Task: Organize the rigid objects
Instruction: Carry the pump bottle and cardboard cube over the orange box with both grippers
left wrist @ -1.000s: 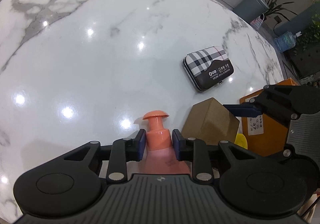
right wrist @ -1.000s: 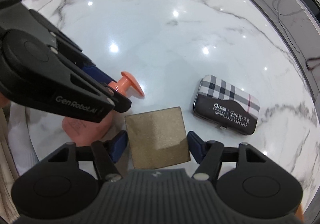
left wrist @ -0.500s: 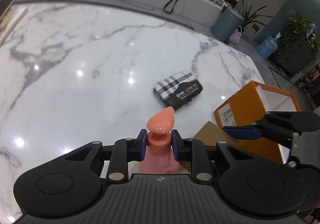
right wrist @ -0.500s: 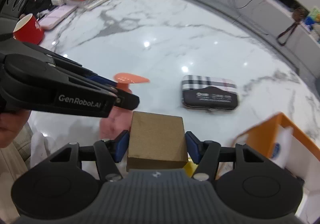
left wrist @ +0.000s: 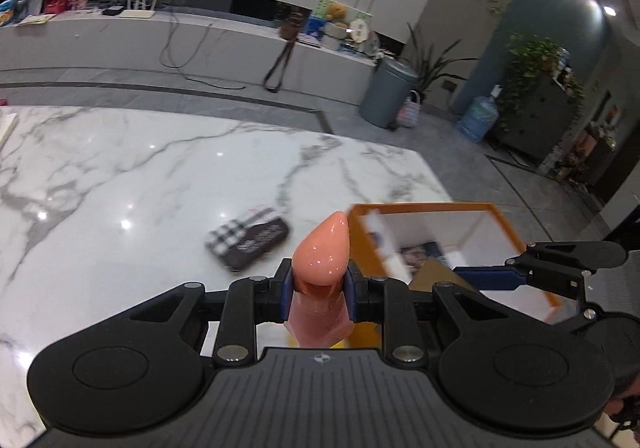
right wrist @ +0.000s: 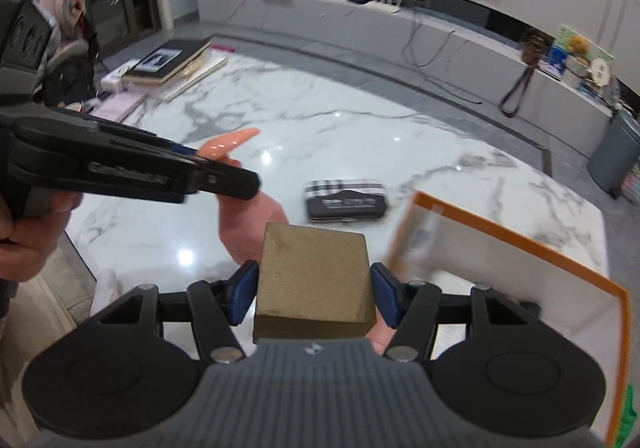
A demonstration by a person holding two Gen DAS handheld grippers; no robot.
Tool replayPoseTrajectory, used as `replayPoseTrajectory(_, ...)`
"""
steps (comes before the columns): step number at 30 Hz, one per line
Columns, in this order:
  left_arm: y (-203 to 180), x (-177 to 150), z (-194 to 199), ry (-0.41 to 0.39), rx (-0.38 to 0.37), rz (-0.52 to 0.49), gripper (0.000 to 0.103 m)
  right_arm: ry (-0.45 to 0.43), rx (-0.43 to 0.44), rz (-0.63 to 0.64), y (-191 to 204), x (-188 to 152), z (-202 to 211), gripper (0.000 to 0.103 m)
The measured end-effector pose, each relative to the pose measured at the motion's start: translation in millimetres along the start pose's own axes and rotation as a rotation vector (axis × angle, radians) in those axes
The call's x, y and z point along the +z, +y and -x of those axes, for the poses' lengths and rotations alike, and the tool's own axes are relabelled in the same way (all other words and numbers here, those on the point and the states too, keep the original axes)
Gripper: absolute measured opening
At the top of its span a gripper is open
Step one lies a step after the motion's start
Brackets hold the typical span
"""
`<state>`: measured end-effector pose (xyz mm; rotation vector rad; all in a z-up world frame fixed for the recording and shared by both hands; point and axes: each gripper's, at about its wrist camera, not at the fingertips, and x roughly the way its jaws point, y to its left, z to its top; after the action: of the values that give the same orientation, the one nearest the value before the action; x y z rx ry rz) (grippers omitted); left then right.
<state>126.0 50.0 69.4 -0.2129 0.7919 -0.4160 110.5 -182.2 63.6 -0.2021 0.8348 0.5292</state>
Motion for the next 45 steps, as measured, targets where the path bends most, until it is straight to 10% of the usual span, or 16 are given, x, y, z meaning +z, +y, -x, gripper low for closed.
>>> replayPoseTrajectory(16,-135.9,-3.0,-84.2,0.162,-0.071,-0.222,0.028,0.062,-0.144,-0.190,-133.8,-73.3,32.5,0.060)
replayPoseTrajectory(34,-137.5,-23.8,-119.6,0.259,-0.011,-0.235,0.028,0.318,-0.079,-0.348,-178.4,-113.6,-38.0,0.060)
replayPoseTrajectory(45,-143.8,-27.8,-112.7,0.324,0.008,-0.352,0.028,0.207,-0.075,-0.432,-168.2,-116.9,-30.1,0.066)
